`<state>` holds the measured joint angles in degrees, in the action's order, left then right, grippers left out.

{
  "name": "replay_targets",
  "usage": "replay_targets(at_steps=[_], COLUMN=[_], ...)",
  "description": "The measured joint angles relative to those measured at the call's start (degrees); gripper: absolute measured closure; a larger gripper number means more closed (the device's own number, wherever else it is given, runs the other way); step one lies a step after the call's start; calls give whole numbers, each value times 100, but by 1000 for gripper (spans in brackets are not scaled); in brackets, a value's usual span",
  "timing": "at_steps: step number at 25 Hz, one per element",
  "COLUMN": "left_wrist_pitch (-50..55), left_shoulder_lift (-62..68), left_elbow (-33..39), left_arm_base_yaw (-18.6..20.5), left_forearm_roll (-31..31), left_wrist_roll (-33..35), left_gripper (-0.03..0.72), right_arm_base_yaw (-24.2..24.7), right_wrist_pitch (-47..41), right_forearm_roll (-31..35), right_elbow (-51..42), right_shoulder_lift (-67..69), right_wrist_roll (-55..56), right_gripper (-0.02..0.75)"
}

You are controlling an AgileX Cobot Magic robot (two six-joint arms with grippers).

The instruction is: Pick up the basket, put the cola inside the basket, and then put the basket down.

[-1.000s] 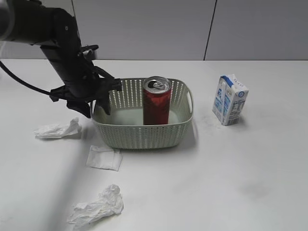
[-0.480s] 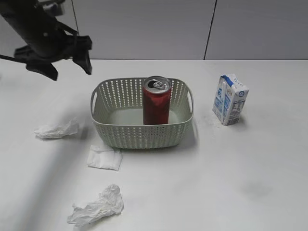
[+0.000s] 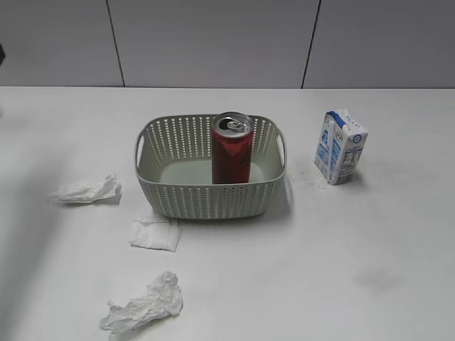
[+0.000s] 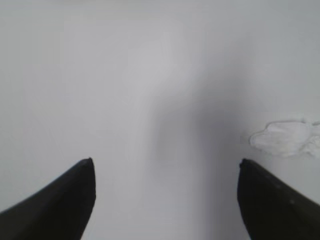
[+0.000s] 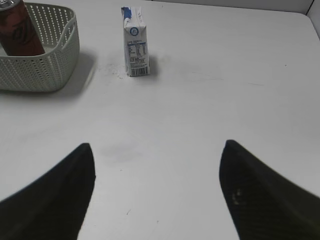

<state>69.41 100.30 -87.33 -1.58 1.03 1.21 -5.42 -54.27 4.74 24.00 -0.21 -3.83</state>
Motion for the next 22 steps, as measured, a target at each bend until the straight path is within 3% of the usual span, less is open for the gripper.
replay_targets(at_steps=[7,17,22], left_wrist_pitch=[10,-506,-674], left_shoulder_lift=[-1235,-4013,-5518], left_elbow=[1341,4026,5002], left_arm_base_yaw=[319,339,339], left_forearm_roll=[-103,-363,-438], left_wrist_roll=[265,283,283], left_gripper=[29,52,65], right_arm_base_yaw=[0,0,0], right_wrist_pitch=[0,6,6], right_forearm_roll=[0,0,0], right_elbow=[0,0,0], right_shoulder_lift=[0,0,0], right_wrist_roll=[0,0,0], right_gripper=[155,155,155])
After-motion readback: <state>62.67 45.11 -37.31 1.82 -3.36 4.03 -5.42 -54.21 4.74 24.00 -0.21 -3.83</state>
